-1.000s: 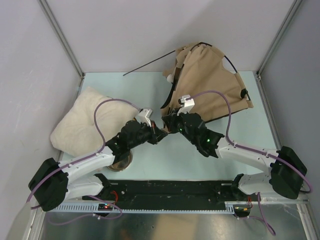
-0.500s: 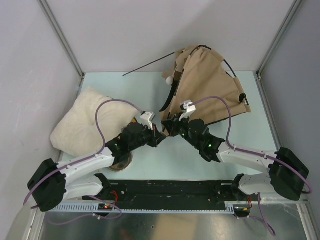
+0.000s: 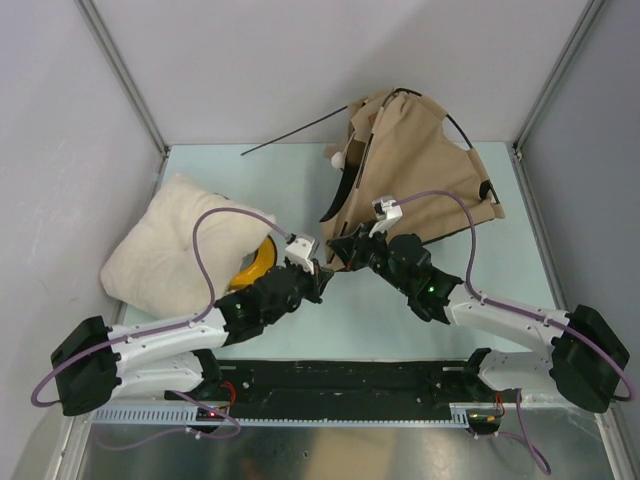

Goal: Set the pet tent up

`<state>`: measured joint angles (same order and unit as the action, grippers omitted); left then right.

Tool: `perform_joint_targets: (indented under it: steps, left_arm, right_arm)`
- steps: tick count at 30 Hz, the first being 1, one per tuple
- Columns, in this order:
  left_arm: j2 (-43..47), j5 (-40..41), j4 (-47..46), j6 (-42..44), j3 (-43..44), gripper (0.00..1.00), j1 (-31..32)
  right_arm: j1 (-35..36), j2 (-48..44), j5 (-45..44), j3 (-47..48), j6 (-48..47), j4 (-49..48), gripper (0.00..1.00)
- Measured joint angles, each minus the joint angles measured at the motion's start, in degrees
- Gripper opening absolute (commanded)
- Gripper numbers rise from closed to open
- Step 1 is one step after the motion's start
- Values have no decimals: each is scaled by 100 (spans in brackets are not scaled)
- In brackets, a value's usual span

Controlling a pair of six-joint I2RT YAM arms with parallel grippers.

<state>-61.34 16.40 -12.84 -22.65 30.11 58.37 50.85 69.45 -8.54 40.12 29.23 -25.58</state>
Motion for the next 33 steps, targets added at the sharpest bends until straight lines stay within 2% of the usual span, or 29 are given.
perform_joint_targets:
  steps: [8, 19, 33]
  left_arm:
    - [-13, 907, -448, 76, -297, 0, 570]
    - [-881, 2052, -662, 173, -92, 0, 1126]
    - [-772, 2282, -564, 168, -160, 0, 1180]
  right_arm:
    - [-160, -129, 387, 4, 470, 396, 0]
    - [-564, -155, 769, 20, 986, 981, 0]
    - [-621, -109, 960, 116, 1235, 1106, 0]
